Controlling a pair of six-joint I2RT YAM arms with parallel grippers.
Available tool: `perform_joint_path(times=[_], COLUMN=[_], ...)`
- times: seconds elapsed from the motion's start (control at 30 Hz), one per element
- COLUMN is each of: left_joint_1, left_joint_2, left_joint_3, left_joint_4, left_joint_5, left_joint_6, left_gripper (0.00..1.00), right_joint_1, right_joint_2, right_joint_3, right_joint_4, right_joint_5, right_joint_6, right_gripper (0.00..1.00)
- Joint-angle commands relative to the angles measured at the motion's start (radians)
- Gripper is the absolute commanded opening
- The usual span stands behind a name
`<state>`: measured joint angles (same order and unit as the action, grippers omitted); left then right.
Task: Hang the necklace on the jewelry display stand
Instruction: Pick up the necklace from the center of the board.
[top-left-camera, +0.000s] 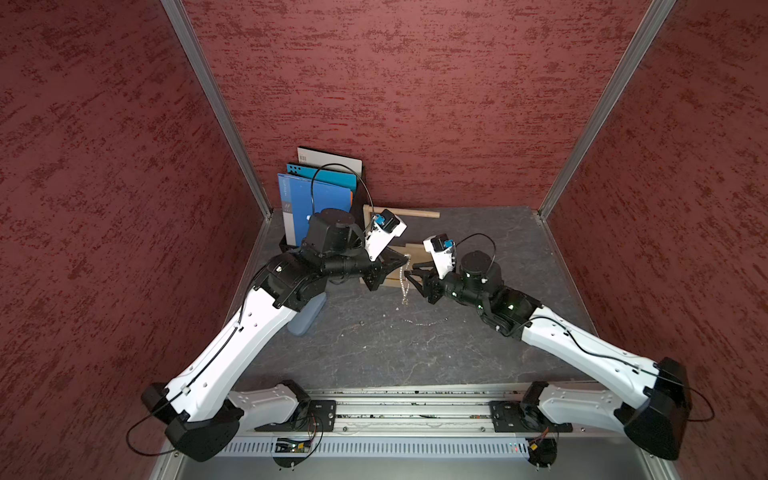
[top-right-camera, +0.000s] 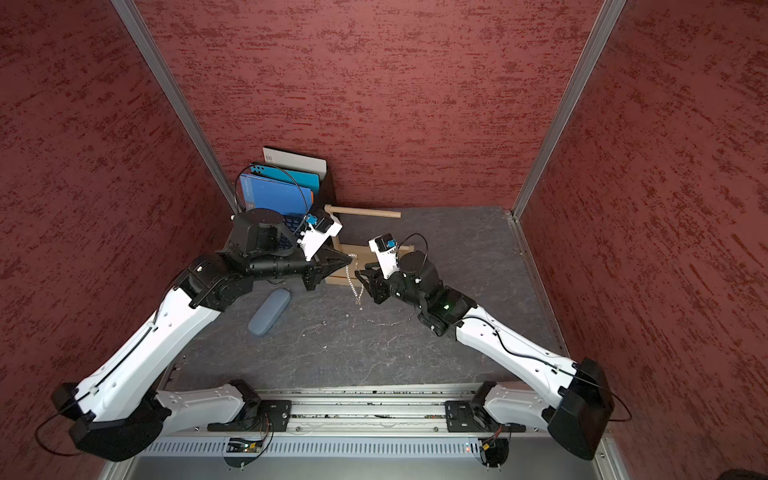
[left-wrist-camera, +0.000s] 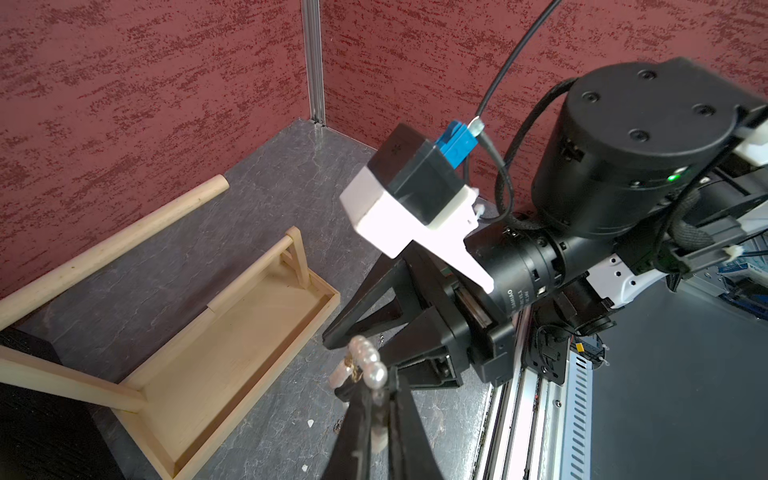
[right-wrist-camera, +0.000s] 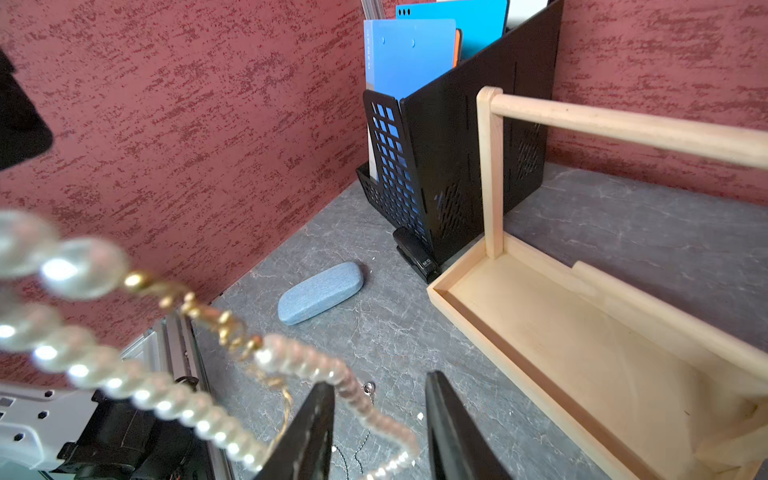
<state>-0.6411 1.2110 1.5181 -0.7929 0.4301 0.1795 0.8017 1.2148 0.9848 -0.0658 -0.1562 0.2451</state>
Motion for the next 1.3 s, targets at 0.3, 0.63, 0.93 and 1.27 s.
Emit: perform_joint_path(times=[0.3, 0.63, 0.93, 1.27], left_joint_1=[0.011, 0.016, 0.013, 0.013], left_joint_2=[-0.039, -0.05, -0.049, 0.003], left_joint_3=[-0.003, -0.052, -0.111, -0.115], left_joint_4=[0.009, 0.016, 0.076, 0.126], left_joint_5=[0.025, 0.017, 0.017, -0.02], left_joint_6=[-0.025, -0.046, -0.099, -0.113], left_gripper=[0.07, 0.08, 0.09, 0.1], right_joint_1=[0.005, 0.005, 0.004, -0.06], right_joint_2=[0.019, -0.076, -0.075, -0.006], right_joint_3=[0.011, 0.015, 0.101, 0.231], right_joint_4=[0.072, -0.006, -0.069, -0.105], right_joint_5=[-0.03, 0.25, 0.381, 0.418], right_joint_6=[0.026, 0.013, -0.108, -0.157], right_gripper=[0.13, 0.01, 0.0, 0.0])
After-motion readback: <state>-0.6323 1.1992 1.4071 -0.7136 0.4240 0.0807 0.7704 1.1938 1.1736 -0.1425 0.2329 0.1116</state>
